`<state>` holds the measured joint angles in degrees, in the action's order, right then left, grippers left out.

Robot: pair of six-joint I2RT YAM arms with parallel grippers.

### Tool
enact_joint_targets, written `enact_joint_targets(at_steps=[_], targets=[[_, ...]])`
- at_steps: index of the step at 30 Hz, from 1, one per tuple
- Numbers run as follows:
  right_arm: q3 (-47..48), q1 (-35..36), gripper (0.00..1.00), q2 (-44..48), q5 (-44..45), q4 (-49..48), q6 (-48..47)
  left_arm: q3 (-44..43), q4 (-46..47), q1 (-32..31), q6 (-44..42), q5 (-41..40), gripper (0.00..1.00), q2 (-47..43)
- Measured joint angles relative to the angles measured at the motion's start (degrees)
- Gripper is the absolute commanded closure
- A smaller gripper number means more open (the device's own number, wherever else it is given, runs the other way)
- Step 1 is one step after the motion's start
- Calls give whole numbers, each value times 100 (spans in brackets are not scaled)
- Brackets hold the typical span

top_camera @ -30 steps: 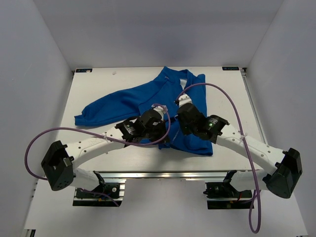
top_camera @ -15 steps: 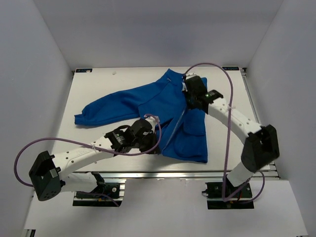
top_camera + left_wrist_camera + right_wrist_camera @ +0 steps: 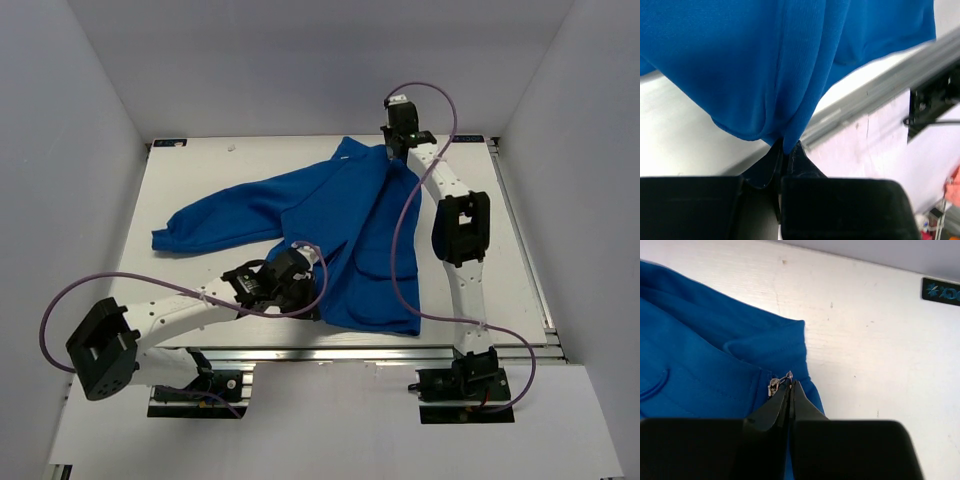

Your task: Zip up the jacket

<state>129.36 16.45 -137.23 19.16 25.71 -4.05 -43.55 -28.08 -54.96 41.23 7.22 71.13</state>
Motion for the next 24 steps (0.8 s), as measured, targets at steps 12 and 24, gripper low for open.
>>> enact_joint_targets(at_steps=[12,24], targets=[[-35,-59,60,-538,-988,-1073,-83,-212,-457,168,44,39,2,660],[-844,-367,11,1235,-1294,-1001,439,-2133,-1615,1591,-435,-1025,2,673]])
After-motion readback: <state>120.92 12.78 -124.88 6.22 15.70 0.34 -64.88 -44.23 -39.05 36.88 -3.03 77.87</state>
